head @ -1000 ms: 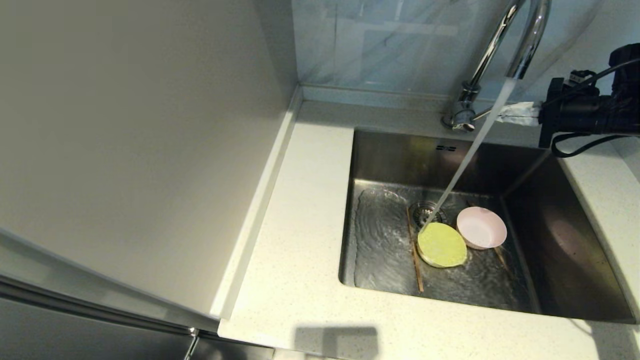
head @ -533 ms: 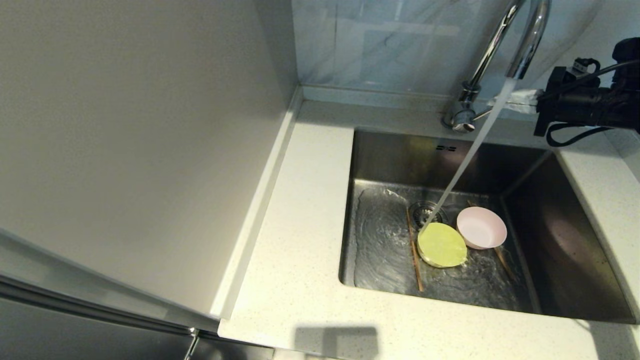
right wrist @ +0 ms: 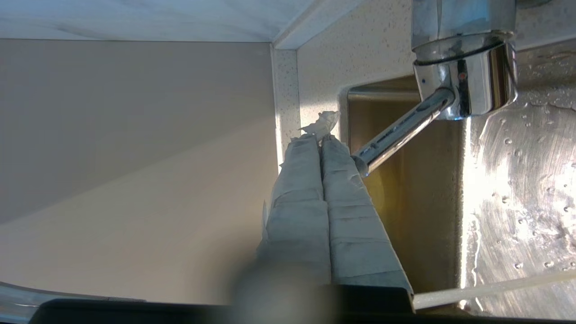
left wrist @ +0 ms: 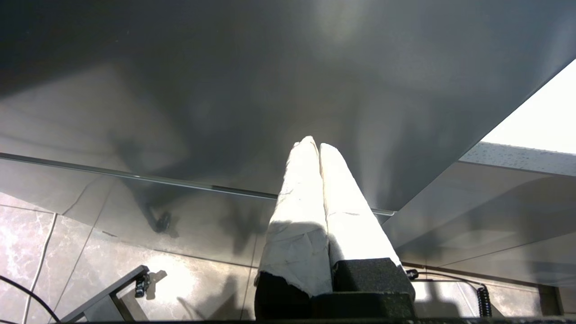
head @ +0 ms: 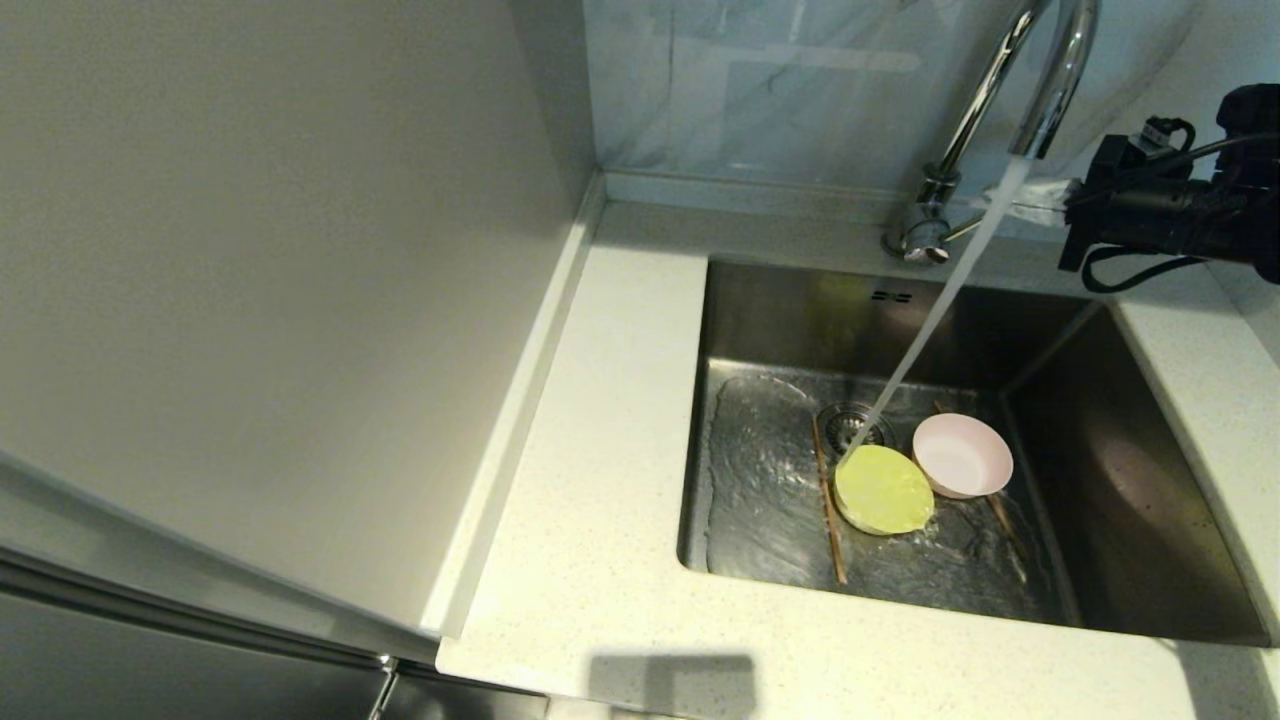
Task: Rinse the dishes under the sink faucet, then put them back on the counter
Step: Turn off the faucet
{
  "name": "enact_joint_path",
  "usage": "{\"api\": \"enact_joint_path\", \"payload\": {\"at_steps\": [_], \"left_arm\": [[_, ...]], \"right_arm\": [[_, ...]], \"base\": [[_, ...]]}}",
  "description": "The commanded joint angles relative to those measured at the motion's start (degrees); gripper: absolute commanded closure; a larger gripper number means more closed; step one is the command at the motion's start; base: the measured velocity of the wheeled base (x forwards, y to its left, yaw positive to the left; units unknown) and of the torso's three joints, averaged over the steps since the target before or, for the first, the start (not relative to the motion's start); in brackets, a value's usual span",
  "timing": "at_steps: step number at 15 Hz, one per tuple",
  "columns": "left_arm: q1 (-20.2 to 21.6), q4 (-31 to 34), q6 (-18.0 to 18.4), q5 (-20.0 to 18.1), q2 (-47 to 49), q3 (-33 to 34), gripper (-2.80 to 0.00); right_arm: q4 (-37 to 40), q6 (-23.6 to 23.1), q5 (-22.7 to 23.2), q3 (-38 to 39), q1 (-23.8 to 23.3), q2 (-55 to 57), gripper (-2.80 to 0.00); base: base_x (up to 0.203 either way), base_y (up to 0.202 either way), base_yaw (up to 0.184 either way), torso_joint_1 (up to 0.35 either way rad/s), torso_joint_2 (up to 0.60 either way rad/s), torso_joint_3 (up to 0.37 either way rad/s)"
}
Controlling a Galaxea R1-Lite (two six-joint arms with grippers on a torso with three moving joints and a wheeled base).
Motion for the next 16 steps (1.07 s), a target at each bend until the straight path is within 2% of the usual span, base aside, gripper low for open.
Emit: {"api": "enact_joint_path", "payload": {"at_steps": [1,9,16], "left_arm": [[0.0,0.0,0.0,0.0,-0.2,0.0,0.0],[0.0,0.0,0.0,0.0,-0.2,0.0,0.0],[0.0,0.0,0.0,0.0,-0.2,0.0,0.0]], "right_arm": [[-0.2,0.4,0.3,0.0,0.0,0.2,0.0],[-0.8,0.9,-1.2,0.0,-1.5,-2.8,0.0],[2.7,0.9,4.7,0.8,-2.2,-3.4,0.0]], "base": [[0.0,0.0,0.0,0.0,0.0,0.0],[0.0,0.0,0.0,0.0,0.0,0.0],[0.0,0.0,0.0,0.0,0.0,0.0]]}}
